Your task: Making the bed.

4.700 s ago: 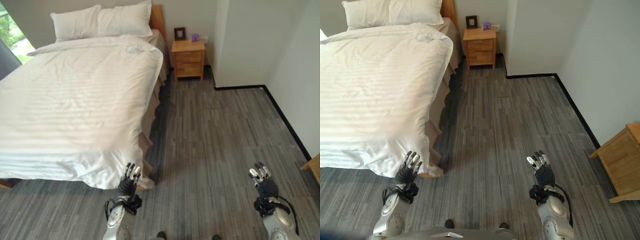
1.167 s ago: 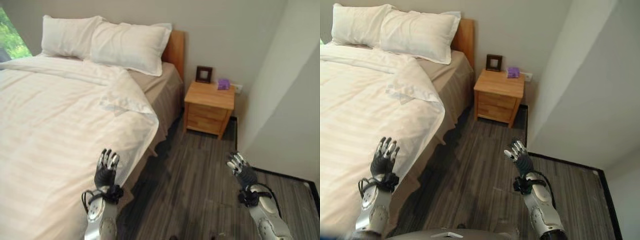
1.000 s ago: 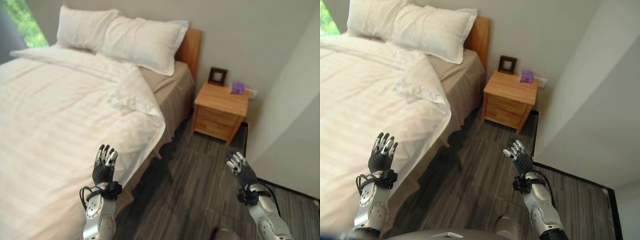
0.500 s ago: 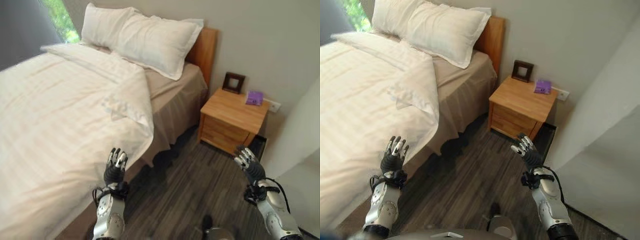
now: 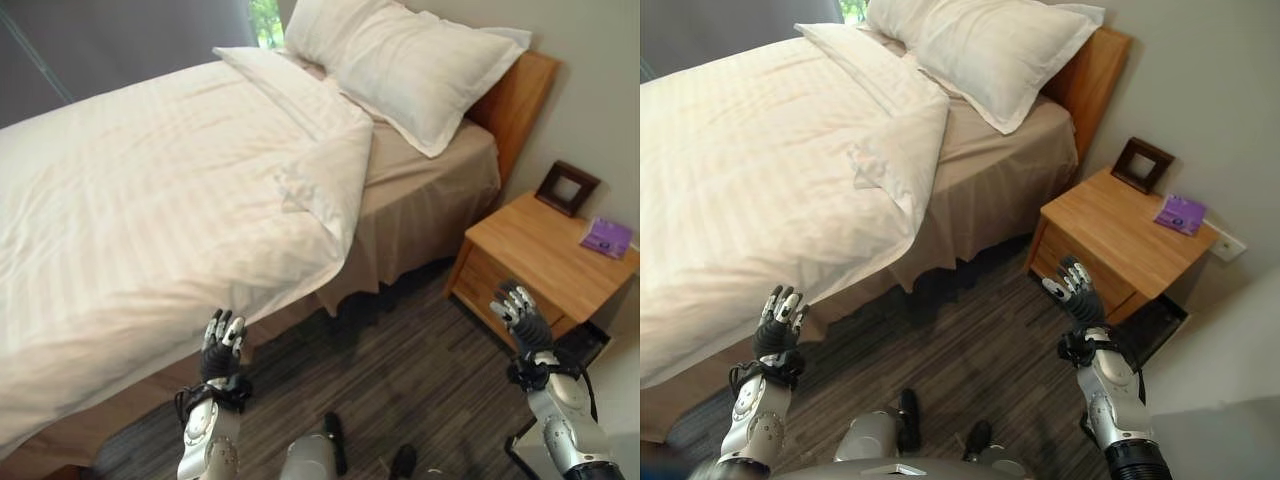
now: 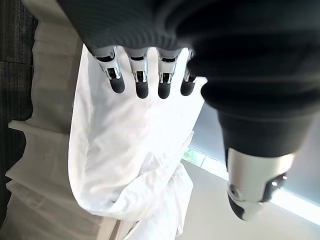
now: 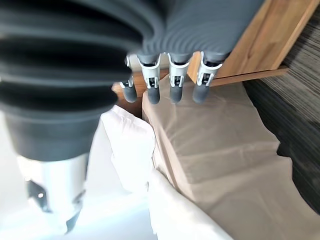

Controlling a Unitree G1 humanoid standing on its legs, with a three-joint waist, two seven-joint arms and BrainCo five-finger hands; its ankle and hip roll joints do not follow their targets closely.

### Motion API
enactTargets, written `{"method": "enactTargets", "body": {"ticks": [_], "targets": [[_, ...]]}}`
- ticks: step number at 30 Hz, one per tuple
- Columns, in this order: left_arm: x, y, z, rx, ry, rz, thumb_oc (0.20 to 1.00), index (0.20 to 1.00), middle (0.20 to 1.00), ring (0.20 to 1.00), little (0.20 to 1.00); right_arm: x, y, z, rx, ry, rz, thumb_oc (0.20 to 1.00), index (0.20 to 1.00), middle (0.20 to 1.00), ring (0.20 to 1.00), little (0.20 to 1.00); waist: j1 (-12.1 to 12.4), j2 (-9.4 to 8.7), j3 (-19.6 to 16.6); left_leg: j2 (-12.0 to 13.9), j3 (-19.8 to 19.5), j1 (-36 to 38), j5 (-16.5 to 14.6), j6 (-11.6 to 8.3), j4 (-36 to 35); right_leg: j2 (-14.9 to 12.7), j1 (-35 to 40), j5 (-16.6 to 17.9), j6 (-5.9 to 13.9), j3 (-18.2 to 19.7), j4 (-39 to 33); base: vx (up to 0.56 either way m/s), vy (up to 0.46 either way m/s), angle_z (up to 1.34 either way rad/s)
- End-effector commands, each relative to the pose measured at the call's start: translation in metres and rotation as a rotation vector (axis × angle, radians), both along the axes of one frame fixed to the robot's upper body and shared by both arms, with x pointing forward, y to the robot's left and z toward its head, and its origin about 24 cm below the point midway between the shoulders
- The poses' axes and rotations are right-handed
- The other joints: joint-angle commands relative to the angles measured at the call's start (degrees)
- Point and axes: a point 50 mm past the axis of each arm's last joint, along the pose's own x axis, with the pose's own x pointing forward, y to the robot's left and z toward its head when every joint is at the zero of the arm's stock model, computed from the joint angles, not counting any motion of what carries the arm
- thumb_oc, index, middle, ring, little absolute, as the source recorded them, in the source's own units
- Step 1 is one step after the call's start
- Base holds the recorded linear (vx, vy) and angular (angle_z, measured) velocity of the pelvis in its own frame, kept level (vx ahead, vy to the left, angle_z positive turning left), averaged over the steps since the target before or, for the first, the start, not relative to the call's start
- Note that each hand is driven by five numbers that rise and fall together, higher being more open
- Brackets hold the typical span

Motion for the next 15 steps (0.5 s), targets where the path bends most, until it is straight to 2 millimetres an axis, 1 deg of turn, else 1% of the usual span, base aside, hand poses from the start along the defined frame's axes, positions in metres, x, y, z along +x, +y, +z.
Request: {"method": "enactTargets", "body": {"ticks": [1, 2, 3, 4, 5, 6, 7, 8, 9, 10, 11, 13, 14, 15], "targets": [[0.000, 0.025, 0.031, 0.107, -0.111, 0.047, 1.000, 1.000, 1.000, 1.000, 1.000, 0.009, -0.013, 0.032, -0.039, -0.181, -0.067, 1.000, 1.000, 1.000, 1.000, 1.000, 1.60, -2.38, -3.93, -3.19, -1.18, 0.33, -2.71, 5.74, -1.00, -5.81, 7.43, -2.49, 7.50, 5.54, 5.94, 0.28, 0.159, 0.16], [0.001, 0.028, 0.035, 0.111, -0.127, 0.068, 1.000, 1.000, 1.000, 1.000, 1.000, 0.009, -0.013, 0.033, -0.026, -0.191, -0.089, 1.000, 1.000, 1.000, 1.000, 1.000, 1.44, -2.88, -4.02, -3.75, -0.91, 1.93, -4.51, 7.04, -1.70, -7.50, 6.16, -0.58, 8.68, 5.54, 11.44, 0.15, 0.128, 0.06], [0.002, 0.031, 0.039, 0.128, -0.136, 0.079, 1.000, 1.000, 1.000, 1.000, 1.000, 0.009, -0.012, 0.033, -0.017, -0.197, -0.100, 1.000, 1.000, 1.000, 1.000, 1.000, 1.15, -2.80, -3.41, -3.93, -0.40, 3.74, -5.80, 8.21, -2.62, -9.57, 3.09, 1.67, 10.09, 6.05, 18.02, 0.22, 0.184, 0.02], [0.004, 0.033, 0.044, 0.149, -0.151, 0.078, 1.000, 1.000, 1.000, 1.000, 1.000, 0.010, -0.013, 0.032, -0.028, -0.195, -0.102, 1.000, 1.000, 1.000, 1.000, 1.000, 0.75, -2.62, -2.60, -3.98, -0.01, 5.68, -6.35, 8.92, -3.65, -10.82, -0.18, 3.55, 11.33, 6.83, 24.34, 0.19, 0.153, -0.03], [0.007, 0.034, 0.048, 0.165, -0.162, 0.075, 1.000, 1.000, 1.000, 1.000, 1.000, 0.010, -0.013, 0.032, -0.042, -0.192, -0.101, 1.000, 1.000, 1.000, 1.000, 1.000, -0.08, -2.40, -1.74, -3.87, -0.62, 6.98, -6.70, 9.37, -4.20, -10.87, -2.51, 5.12, 12.12, 8.09, 29.62, 0.13, 0.090, 0.09], [0.007, 0.034, 0.048, 0.165, -0.163, 0.075, 1.000, 1.000, 1.000, 1.000, 1.000, 0.010, -0.013, 0.032, -0.042, -0.192, -0.101, 1.000, 1.000, 1.000, 1.000, 1.000, -0.07, -2.43, -1.75, -3.89, -0.60, 6.98, -6.70, 9.38, -4.21, -10.91, -2.56, 5.09, 12.12, 8.12, 29.68, 0.23, 0.049, 0.37], [0.014, 0.030, 0.055, 0.171, -0.199, 0.047, 1.000, 1.000, 1.000, 1.000, 1.000, 0.007, -0.017, 0.030, -0.067, -0.177, -0.108, 1.000, 1.000, 1.000, 1.000, 1.000, -1.70, -1.75, -1.26, -3.88, -3.23, 9.35, -7.43, 9.80, -5.77, -10.34, -6.02, 5.71, 12.01, 11.36, 34.12, 0.24, 0.017, 0.60], [0.016, 0.029, 0.056, 0.173, -0.202, 0.033, 1.000, 1.000, 1.000, 1.000, 1.000, 0.005, -0.020, 0.029, -0.079, -0.169, -0.119, 1.000, 1.000, 1.000, 1.000, 1.000, -2.17, -1.45, -1.32, -3.96, -4.47, 10.16, -7.30, 9.80, -6.61, -10.11, -7.09, 6.53, 11.82, 12.21, 34.03, 0.32, 0.005, 0.67], [0.017, 0.028, 0.058, 0.183, -0.206, 0.020, 1.000, 1.000, 1.000, 1.000, 1.000, 0.002, -0.022, 0.029, -0.076, -0.168, -0.134, 1.000, 1.000, 1.000, 1.000, 1.000, -2.50, -1.24, -1.39, -3.88, -5.14, 10.82, -7.41, 9.62, -7.00, -11.12, -7.75, 8.01, 11.61, 12.74, 33.55, 0.23, -0.030, 0.94], [0.019, 0.027, 0.060, 0.194, -0.211, 0.001, 1.000, 1.000, 1.000, 1.000, 1.000, 0.001, -0.024, 0.030, -0.069, -0.174, -0.148, 1.000, 1.000, 1.000, 1.000, 1.000, -2.86, -1.01, -1.32, -3.68, -5.86, 11.40, -7.50, 9.35, -7.43, -12.67, -8.12, 8.52, 11.23, 12.47, 32.52, 0.23, -0.042, 0.86], [0.021, 0.025, 0.061, 0.195, -0.213, -0.008, 1.000, 1.000, 1.000, 1.000, 1.000, 0.000, -0.025, 0.029, -0.067, -0.172, -0.156, 1.000, 1.000, 1.000, 1.000, 1.000, -3.22, -0.83, -1.17, -3.45, -6.62, 11.85, -7.70, 9.22, -7.54, -13.60, -8.57, 8.68, 10.91, 12.38, 31.98, 0.21, -0.069, 0.81], [0.024, 0.024, 0.062, 0.197, -0.216, -0.031, 1.000, 1.000, 1.000, 1.000, 1.000, -0.003, -0.030, 0.029, -0.078, -0.166, -0.170, 1.000, 1.000, 1.000, 1.000, 1.000, -4.26, -0.94, -1.11, -3.39, -9.02, 12.26, -8.33, 8.71, -7.51, -13.72, -9.80, 8.58, 10.71, 15.71, 28.41, 0.19, -0.106, 0.58], [0.026, 0.023, 0.062, 0.201, -0.214, -0.042, 1.000, 1.000, 1.000, 1.000, 1.000, -0.005, -0.032, 0.028, -0.080, -0.161, -0.176, 1.000, 1.000, 1.000, 1.000, 1.000, -4.71, -1.21, -1.13, -3.51, -10.26, 12.41, -8.67, 8.45, -7.42, -13.35, -9.76, 8.50, 10.89, 17.76, 26.31, 0.19, -0.126, 0.65], [0.026, 0.022, 0.062, 0.203, -0.214, -0.047, 1.000, 1.000, 1.000, 1.000, 1.000, -0.006, -0.032, 0.027, -0.078, -0.157, -0.180, 1.000, 1.000, 1.000, 1.000, 1.000, -5.03, -1.53, -1.15, -3.60, -11.02, 12.54, -9.04, 8.23, -7.21, -13.39, -9.22, 9.04, 11.20, 18.89, 24.12, 0.23, -0.238, 0.72]]}}
